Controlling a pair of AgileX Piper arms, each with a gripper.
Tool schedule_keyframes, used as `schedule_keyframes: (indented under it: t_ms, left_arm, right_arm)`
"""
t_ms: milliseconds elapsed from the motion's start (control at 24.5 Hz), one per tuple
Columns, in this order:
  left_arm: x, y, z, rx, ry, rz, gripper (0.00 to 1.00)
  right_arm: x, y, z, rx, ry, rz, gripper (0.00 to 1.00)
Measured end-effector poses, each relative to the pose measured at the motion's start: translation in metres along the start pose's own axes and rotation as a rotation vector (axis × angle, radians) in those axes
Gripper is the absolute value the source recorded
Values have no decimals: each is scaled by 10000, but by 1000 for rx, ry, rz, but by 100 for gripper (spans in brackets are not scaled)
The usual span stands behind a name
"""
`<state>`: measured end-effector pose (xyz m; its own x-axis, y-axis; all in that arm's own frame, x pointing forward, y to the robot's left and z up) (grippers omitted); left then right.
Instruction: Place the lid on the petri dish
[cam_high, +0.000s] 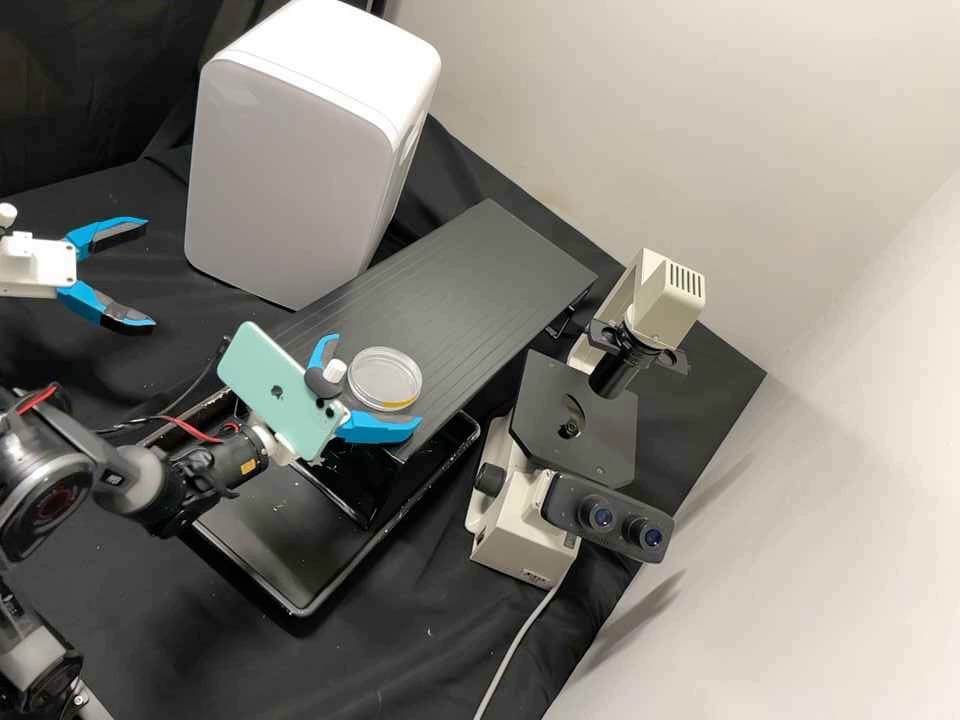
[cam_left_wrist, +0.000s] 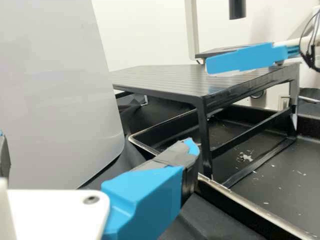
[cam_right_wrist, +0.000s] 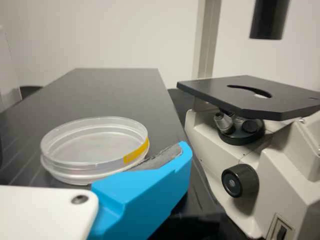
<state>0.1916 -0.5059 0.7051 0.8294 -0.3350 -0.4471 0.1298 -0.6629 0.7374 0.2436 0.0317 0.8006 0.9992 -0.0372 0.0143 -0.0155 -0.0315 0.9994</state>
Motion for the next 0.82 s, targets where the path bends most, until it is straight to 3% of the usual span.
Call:
schedule_keyframes:
  t_ms: [204,245,326,408,816]
  left_arm:
    - [-36,56,7,-1,-3,26,100]
    - [-50,62,8,-1,-3,29,100]
    - [-55,67,9,-8,-4,33,100]
    - [-55,67,9,-8,-4,33,100]
    - [-55,71,10,-16,-5,36,100]
  right_arm:
    - [-272,18,-63,18,69,67,100]
    - [-329,34,-61,44,77,73,100]
    - [-406,39,-66,84,89,70,100]
    - [-475,26,-85,100,107,59,100]
    - [-601,24,-189,116,180,50,100]
